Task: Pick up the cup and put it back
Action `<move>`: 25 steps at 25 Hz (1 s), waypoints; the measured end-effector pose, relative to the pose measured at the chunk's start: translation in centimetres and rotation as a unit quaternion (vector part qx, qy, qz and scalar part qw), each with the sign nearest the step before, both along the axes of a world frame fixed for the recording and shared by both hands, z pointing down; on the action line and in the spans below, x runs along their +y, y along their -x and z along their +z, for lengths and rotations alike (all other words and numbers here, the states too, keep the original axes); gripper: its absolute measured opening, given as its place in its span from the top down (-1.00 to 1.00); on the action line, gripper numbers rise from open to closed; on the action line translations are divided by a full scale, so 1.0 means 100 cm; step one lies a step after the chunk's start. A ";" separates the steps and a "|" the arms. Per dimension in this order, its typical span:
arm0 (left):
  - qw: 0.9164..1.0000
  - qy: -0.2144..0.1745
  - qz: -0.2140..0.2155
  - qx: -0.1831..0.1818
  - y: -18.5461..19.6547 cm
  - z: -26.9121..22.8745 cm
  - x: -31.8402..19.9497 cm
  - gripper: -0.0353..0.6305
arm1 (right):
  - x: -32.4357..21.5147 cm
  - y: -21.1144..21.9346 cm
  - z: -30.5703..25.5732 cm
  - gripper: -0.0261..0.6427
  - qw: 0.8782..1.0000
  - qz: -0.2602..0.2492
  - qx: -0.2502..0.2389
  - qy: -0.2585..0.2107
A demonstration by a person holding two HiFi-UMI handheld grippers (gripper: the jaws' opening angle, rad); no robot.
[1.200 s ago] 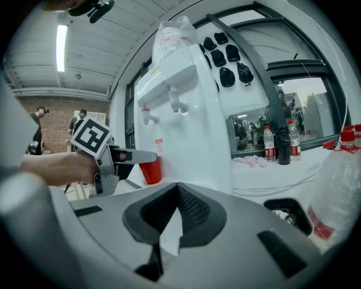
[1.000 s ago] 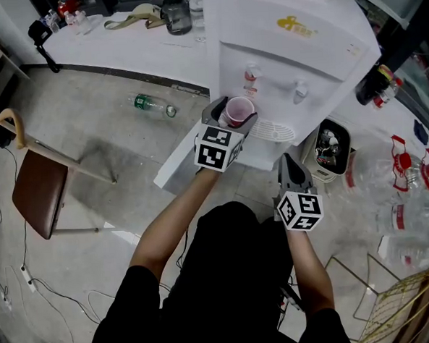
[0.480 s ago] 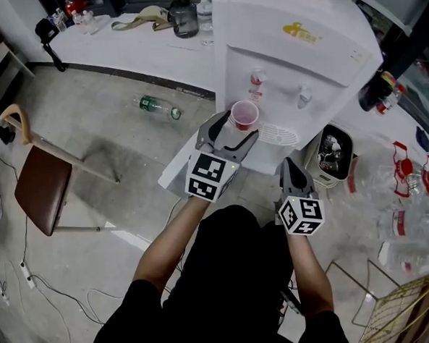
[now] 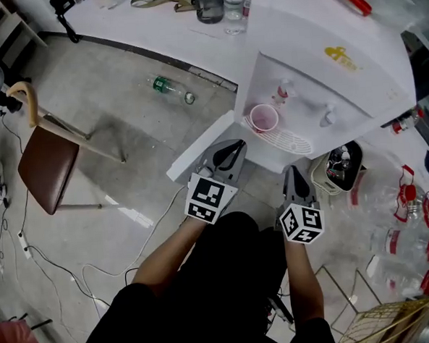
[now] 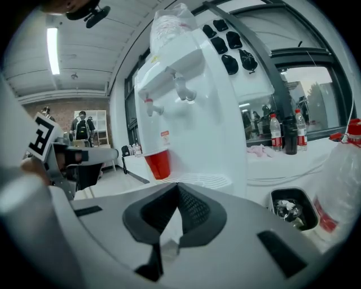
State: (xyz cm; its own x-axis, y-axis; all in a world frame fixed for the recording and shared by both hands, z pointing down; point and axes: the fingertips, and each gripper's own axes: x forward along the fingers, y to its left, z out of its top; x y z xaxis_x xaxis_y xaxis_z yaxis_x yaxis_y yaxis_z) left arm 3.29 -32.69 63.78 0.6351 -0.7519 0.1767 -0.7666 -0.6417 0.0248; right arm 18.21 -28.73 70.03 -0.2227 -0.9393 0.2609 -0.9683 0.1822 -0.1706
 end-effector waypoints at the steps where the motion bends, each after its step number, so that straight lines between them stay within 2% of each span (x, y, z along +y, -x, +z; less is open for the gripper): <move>1: 1.000 0.013 -0.005 0.000 0.003 0.000 0.000 0.86 | 0.000 0.002 -0.001 0.94 1.000 -0.001 -0.003 0.013; 5: 0.998 0.062 -0.023 0.001 0.012 -0.021 0.004 0.86 | -0.002 0.007 -0.026 0.94 0.998 -0.006 -0.004 0.063; 11: 0.992 0.117 -0.042 -0.011 0.022 -0.084 0.032 0.87 | 0.016 0.024 -0.094 0.94 0.993 -0.019 -0.011 0.117; 18: 0.990 0.132 -0.053 -0.005 0.023 -0.208 0.090 0.87 | 0.073 0.036 -0.213 0.94 0.989 -0.020 -0.020 0.143; 23: 0.990 0.124 -0.068 -0.003 0.034 -0.305 0.140 0.87 | 0.122 0.047 -0.310 0.94 0.990 -0.031 -0.021 0.136; 25: 0.988 0.137 -0.075 0.000 0.041 -0.338 0.166 0.87 | 0.143 0.053 -0.349 0.94 0.990 -0.035 -0.022 0.132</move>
State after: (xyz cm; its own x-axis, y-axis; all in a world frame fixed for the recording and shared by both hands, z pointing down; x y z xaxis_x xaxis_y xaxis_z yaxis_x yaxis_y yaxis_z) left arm -0.77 -16.05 29.97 0.5200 -0.7614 0.3873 -0.8526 -0.4900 0.1814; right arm 12.90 -14.38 35.12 -0.3011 -0.8219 0.4835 -0.9456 0.1919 -0.2627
